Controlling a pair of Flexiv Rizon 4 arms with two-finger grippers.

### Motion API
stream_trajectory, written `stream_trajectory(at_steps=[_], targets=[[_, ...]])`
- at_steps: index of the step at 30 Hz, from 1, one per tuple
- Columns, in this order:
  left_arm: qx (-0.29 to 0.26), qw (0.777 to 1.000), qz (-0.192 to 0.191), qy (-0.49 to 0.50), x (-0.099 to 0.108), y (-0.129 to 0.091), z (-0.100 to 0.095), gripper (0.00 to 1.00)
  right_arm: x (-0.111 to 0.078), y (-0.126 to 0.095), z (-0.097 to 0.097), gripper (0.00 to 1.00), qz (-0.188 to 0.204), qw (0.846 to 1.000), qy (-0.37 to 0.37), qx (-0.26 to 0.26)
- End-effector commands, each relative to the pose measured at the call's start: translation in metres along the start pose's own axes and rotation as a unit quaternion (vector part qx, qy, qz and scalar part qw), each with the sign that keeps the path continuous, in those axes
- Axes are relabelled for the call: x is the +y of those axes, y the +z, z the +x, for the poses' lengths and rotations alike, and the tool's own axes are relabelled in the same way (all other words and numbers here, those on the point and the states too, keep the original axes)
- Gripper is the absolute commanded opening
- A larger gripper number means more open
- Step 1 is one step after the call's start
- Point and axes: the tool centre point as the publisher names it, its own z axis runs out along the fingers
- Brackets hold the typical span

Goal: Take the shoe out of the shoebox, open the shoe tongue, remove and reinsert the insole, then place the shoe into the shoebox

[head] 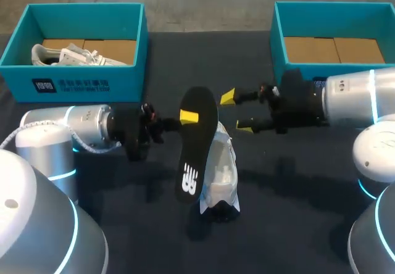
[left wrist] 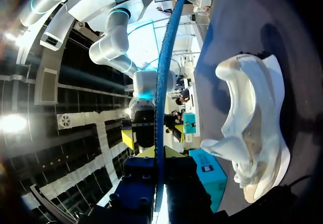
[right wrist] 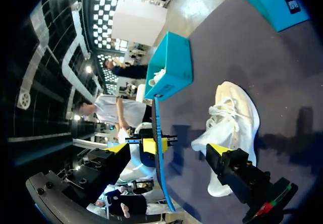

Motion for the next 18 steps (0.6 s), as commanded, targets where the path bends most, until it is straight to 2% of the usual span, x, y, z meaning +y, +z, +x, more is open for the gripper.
stream_trajectory(at_steps=[1, 10, 12, 18], targets=[[0.004, 1.0, -0.012, -0.001, -0.019, -0.005, -0.009, 0.0, -0.011, -0.022, 0.001, 1.0, -0.001, 0.999, 0.003, -0.044], [-0.001, 1.0, -0.015, -0.012, -0.049, -0.004, -0.016, 0.0, -0.037, -0.036, -0.005, 1.0, -0.011, 0.998, 0.008, -0.062], [-0.003, 1.0, -0.004, -0.011, -0.063, 0.0, -0.018, 0.0, -0.046, -0.038, -0.006, 1.0, -0.01, 0.997, 0.01, -0.072], [0.0, 1.0, -0.006, -0.025, -0.093, 0.004, -0.017, 0.0, -0.066, -0.049, -0.013, 1.0, -0.012, 0.996, 0.017, -0.087]])
